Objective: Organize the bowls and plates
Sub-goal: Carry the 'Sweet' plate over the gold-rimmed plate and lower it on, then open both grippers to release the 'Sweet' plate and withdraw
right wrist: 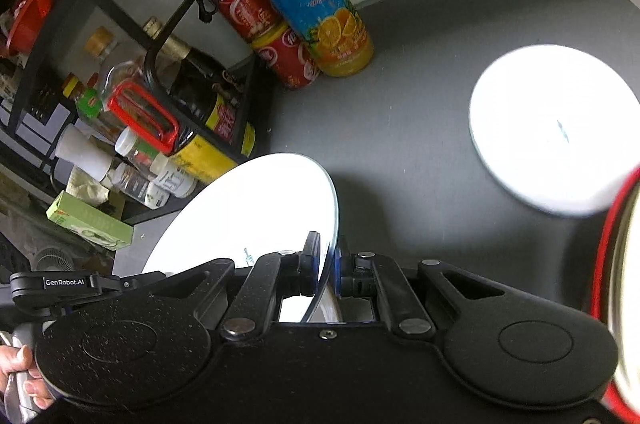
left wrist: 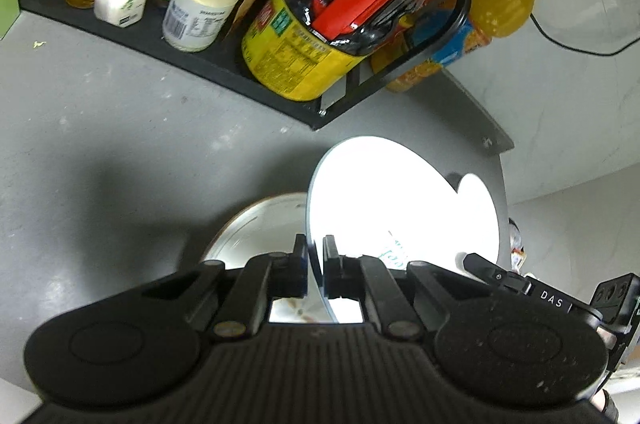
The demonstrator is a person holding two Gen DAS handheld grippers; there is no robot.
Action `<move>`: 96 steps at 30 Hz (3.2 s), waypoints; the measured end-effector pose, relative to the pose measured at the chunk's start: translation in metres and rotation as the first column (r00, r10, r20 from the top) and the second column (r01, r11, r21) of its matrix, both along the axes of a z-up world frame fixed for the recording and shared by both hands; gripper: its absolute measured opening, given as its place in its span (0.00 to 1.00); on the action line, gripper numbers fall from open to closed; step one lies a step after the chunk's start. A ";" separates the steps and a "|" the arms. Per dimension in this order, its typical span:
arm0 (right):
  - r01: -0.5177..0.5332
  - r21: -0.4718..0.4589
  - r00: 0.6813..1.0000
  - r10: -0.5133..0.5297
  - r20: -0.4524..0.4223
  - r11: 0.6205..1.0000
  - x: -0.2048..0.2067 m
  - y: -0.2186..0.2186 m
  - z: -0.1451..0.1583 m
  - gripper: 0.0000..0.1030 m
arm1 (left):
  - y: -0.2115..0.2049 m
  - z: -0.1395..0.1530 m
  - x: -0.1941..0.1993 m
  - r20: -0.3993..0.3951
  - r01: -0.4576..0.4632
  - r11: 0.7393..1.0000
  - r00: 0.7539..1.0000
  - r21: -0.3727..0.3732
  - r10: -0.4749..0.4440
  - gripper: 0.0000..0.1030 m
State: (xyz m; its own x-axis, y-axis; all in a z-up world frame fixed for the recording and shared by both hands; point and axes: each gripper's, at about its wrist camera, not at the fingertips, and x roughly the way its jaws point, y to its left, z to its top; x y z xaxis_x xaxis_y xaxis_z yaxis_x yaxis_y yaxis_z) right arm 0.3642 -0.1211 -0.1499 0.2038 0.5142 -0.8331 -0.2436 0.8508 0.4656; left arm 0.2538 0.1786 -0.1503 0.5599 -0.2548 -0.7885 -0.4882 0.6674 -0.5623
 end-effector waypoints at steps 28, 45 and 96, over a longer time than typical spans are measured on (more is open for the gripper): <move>0.087 -0.072 0.996 -0.088 -0.015 0.994 -0.075 -0.010 -0.013 0.07 | -0.012 -0.034 -0.031 -0.109 0.108 0.993 0.989 0.039 -0.103 0.05; 0.108 -0.107 0.993 -0.113 -0.042 0.988 -0.082 -0.002 -0.025 0.06 | -0.007 -0.044 -0.027 -0.192 0.078 0.995 0.979 0.058 -0.066 0.08; 0.077 -0.185 0.997 -0.080 -0.005 0.980 -0.089 0.012 -0.025 0.47 | -0.006 -0.028 -0.034 -0.159 0.032 0.987 0.987 0.158 -0.007 0.28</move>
